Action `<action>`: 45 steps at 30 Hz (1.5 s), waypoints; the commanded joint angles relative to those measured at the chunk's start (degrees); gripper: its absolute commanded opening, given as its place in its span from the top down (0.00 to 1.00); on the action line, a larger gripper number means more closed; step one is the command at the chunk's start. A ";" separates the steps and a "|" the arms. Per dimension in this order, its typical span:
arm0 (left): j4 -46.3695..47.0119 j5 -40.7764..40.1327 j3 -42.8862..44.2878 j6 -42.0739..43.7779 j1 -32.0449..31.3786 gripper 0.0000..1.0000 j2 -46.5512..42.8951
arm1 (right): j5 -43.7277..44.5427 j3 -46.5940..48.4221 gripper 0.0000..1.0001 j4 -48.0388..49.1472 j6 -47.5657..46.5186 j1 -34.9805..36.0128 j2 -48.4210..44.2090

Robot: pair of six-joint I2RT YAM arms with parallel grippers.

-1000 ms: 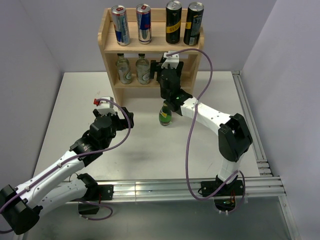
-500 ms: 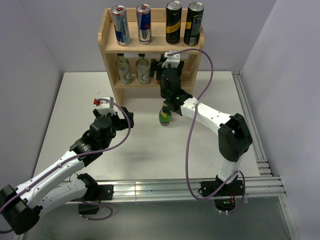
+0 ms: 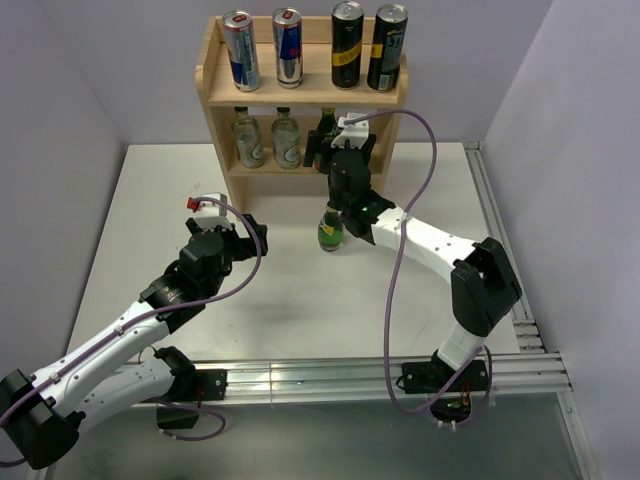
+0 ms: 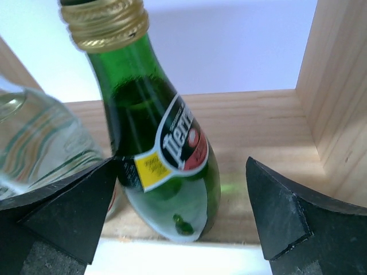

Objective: Place and organize the beverage onto the shelf

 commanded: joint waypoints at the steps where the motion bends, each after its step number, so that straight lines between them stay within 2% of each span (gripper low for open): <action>1: 2.08 0.61 0.32 -0.22 -0.14 0.01 -0.76 | 1.26 -1.59 0.00 2.98 1.20 0.88 -4.72; 12: 1.64 0.70 0.68 -0.39 -0.14 0.01 -1.20 | 4.86 -11.08 0.00 2.02 2.43 6.50 -14.48; 18: 2.34 0.70 0.15 -0.48 -0.14 0.01 -0.94 | 7.50 -22.32 0.00 -1.23 9.98 13.08 -23.61; 23: 2.70 0.61 0.06 -0.13 -0.23 0.01 -0.41 | 5.21 -33.12 0.00 -2.29 20.44 16.25 -26.70; 31: 4.71 0.35 -0.64 0.22 -0.14 0.01 0.21 | 5.21 -39.21 0.00 1.12 24.85 17.67 -19.60; 39: 5.42 0.08 -0.99 0.66 -0.14 0.01 0.82 | 2.22 -36.40 0.00 5.97 25.37 13.63 -8.18; 45: 6.65 -0.18 -2.31 0.75 -0.23 0.01 1.26 | 1.26 -34.29 0.00 9.31 24.15 10.99 -2.90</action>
